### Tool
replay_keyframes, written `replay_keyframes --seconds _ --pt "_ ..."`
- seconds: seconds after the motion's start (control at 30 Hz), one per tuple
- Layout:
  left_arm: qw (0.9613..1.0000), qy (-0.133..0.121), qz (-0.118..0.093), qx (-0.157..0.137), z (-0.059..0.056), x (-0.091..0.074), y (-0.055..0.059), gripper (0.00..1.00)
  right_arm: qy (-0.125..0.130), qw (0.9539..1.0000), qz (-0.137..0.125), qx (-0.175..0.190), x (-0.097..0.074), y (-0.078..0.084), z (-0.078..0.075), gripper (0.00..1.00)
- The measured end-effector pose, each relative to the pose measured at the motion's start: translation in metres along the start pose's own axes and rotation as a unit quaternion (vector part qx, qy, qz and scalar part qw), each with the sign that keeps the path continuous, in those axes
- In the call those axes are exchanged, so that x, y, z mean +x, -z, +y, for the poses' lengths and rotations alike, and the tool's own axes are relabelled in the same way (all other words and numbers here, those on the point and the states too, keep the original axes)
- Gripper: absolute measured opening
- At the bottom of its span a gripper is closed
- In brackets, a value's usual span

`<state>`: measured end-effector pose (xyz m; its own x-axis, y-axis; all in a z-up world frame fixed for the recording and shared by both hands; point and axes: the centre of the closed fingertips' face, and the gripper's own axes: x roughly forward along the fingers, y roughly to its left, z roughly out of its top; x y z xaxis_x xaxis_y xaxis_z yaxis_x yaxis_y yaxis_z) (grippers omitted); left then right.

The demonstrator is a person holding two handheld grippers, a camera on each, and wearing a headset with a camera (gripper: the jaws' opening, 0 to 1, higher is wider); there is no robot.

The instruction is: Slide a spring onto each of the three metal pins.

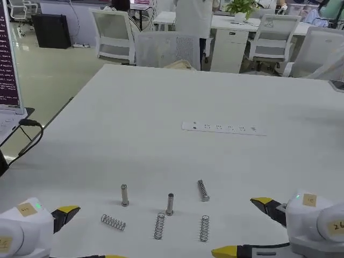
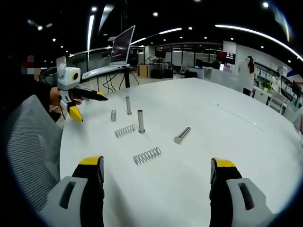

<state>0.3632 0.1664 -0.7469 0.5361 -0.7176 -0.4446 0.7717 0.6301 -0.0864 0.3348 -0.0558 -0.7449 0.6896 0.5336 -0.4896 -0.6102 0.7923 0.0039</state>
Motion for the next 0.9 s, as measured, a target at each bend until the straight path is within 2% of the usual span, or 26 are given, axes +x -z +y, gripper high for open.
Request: replay_keyframes --seconds 0.9 --pt "1.0000 0.000 -0.001 -0.002 0.0001 0.0011 0.0012 0.95 0.003 1.0000 0.005 0.001 -0.0007 0.0020 -0.0010 0.91"
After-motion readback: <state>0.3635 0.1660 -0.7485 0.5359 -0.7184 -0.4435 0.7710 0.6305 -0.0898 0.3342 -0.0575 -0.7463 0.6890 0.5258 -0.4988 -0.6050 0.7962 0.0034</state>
